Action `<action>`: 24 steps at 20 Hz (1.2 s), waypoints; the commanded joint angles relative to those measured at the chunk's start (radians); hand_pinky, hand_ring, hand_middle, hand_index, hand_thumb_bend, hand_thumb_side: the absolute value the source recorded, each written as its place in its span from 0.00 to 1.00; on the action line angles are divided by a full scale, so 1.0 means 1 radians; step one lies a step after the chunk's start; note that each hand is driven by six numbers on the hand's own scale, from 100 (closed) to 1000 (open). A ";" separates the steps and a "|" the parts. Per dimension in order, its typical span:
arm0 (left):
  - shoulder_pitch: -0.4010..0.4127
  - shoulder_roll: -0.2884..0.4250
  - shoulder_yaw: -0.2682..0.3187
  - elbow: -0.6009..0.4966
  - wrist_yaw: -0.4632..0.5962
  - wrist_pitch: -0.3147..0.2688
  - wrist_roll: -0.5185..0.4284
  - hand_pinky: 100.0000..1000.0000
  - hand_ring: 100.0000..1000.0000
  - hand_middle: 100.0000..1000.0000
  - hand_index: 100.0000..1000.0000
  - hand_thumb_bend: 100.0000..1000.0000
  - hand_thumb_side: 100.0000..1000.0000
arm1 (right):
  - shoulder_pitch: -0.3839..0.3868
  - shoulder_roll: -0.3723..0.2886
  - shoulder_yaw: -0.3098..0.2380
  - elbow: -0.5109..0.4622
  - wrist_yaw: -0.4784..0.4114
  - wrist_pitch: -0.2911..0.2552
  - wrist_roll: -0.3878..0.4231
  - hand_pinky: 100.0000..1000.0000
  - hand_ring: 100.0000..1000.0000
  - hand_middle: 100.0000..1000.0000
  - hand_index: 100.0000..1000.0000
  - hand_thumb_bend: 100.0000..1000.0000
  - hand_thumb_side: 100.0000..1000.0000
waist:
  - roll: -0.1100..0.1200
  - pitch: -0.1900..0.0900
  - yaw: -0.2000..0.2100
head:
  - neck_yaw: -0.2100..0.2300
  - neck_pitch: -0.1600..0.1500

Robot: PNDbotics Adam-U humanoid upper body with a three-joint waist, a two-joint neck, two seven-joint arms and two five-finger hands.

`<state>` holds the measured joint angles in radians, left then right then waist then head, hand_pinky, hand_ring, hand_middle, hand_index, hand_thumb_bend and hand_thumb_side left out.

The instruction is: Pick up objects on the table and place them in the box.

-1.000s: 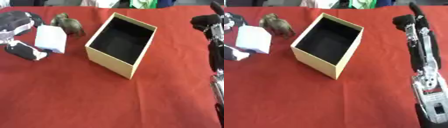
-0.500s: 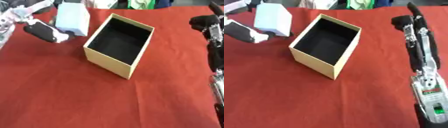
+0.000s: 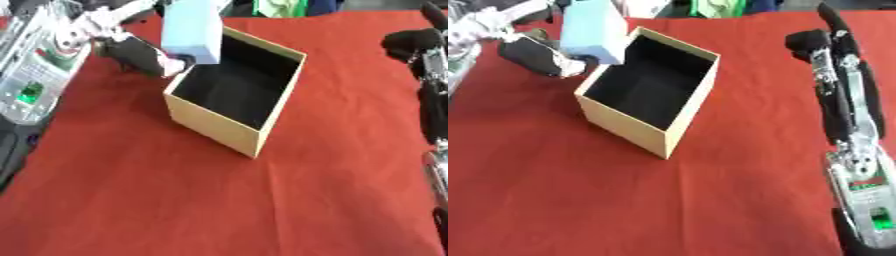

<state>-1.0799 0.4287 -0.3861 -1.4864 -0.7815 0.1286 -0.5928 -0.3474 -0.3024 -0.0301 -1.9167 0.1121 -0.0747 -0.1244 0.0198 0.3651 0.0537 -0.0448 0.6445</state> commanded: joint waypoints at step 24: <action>-0.030 -0.061 -0.018 0.197 -0.101 -0.158 0.030 0.68 0.84 0.81 0.85 0.11 0.81 | -0.024 -0.006 0.003 -0.014 -0.021 -0.002 0.012 0.79 0.74 0.63 1.00 0.00 0.90 | 0.012 0.010 -0.028 | -0.001 -0.006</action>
<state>-1.0847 0.3591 -0.4150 -1.2826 -0.8777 -0.0222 -0.5620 -0.3607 -0.3023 -0.0243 -1.9167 0.0978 -0.0751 -0.1170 0.0339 0.3947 0.0266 -0.0432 0.6398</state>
